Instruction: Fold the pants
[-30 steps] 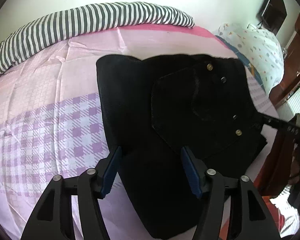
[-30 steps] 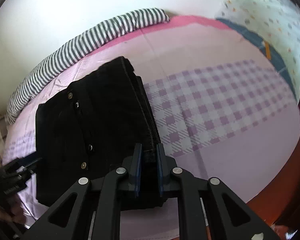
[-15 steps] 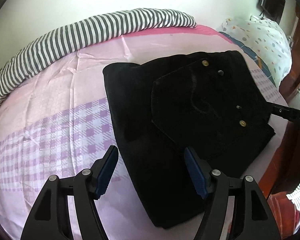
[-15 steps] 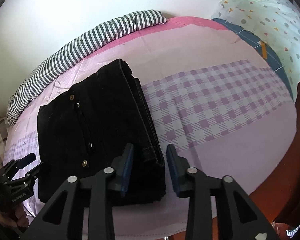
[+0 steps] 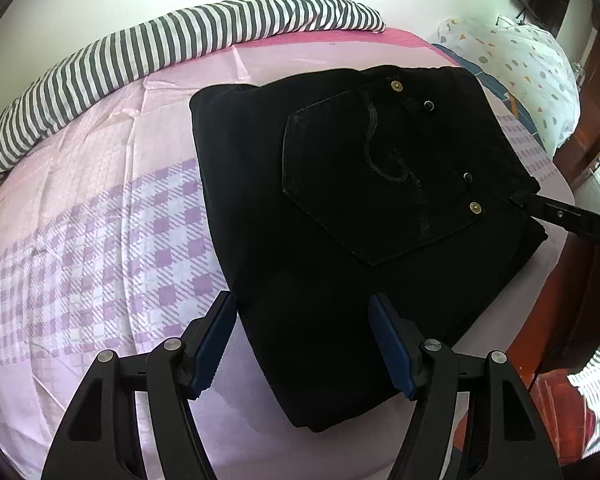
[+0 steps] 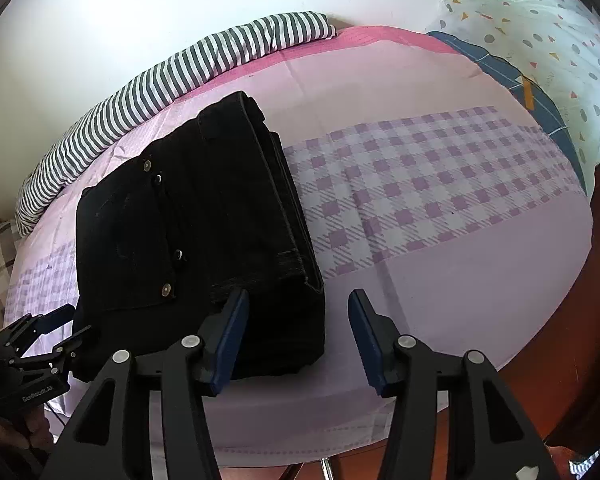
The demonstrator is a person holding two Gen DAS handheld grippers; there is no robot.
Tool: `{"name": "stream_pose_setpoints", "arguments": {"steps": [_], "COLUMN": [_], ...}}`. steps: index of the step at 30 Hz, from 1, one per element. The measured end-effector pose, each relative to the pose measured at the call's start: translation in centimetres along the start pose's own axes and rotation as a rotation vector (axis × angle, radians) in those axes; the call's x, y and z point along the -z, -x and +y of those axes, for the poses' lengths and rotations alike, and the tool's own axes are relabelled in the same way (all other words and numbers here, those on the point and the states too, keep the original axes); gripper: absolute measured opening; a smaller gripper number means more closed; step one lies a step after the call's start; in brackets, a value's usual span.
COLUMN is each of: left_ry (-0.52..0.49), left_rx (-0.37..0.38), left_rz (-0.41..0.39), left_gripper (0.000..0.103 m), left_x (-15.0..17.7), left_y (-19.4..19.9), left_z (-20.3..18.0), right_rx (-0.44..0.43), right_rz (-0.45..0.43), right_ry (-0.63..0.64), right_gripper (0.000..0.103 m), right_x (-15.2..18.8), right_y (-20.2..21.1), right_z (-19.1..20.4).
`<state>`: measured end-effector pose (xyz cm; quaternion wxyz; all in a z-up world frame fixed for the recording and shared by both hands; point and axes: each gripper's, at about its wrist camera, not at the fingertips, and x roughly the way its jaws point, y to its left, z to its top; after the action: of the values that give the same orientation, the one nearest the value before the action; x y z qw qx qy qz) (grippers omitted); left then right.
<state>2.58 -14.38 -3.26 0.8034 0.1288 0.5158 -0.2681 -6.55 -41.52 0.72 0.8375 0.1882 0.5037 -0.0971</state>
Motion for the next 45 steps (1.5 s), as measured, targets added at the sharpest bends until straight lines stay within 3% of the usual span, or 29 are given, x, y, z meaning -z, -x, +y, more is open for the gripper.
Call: {"name": "stream_pose_setpoints", "arguments": {"steps": [5,9,11,17,28,34,37,39,40,41,45], "left_ry": [0.063,0.221,0.273,0.376,0.330,0.338,0.354,0.350,0.336,0.333,0.321], "left_rx": [0.088,0.280,0.332,0.433,0.470,0.474,0.460,0.431,0.397,0.397,0.385], "left_rz": [0.010,0.014,0.019,0.060,0.087,0.072,0.058,0.043,0.036,0.030,-0.010], "left_gripper": [0.069,0.069,0.069,0.069,0.069,0.071,0.071,0.060,0.047,0.041,0.026], "left_x": [-0.4,-0.8,-1.1,-1.9,-3.6,-4.2,-4.2,-3.9,-3.7,-3.5,-3.2], "left_y": [0.0,0.0,-0.3,-2.3,-3.0,-3.4,-3.3,-3.1,-3.0,-3.0,-2.1], "left_z": [1.7,5.3,6.6,8.7,8.2,7.4,7.3,7.3,7.2,7.3,7.3], "right_rx": [-0.056,-0.270,-0.388,-0.528,-0.666,-0.737,-0.707,-0.680,-0.681,-0.686,-0.615], "right_rz": [0.019,0.058,0.082,0.155,0.304,0.319,0.293,0.276,0.261,0.248,0.198], "right_ry": [0.005,-0.071,-0.117,-0.146,-0.050,-0.046,-0.039,-0.052,-0.075,-0.088,-0.079], "right_gripper": [0.050,0.050,0.051,0.051,0.054,0.055,0.044,0.037,0.033,0.030,0.028], "right_x": [-0.4,-1.5,-2.2,-4.2,-7.1,-7.6,-7.5,-6.9,-6.7,-6.5,-6.1], "right_y": [-0.2,-0.8,-1.5,-4.3,-8.9,-10.4,-10.4,-9.8,-9.3,-8.8,-6.0], "right_z": [-0.6,-2.9,-4.3,-6.4,-4.5,-3.1,-2.1,-2.4,-2.6,-2.4,-0.2]}}
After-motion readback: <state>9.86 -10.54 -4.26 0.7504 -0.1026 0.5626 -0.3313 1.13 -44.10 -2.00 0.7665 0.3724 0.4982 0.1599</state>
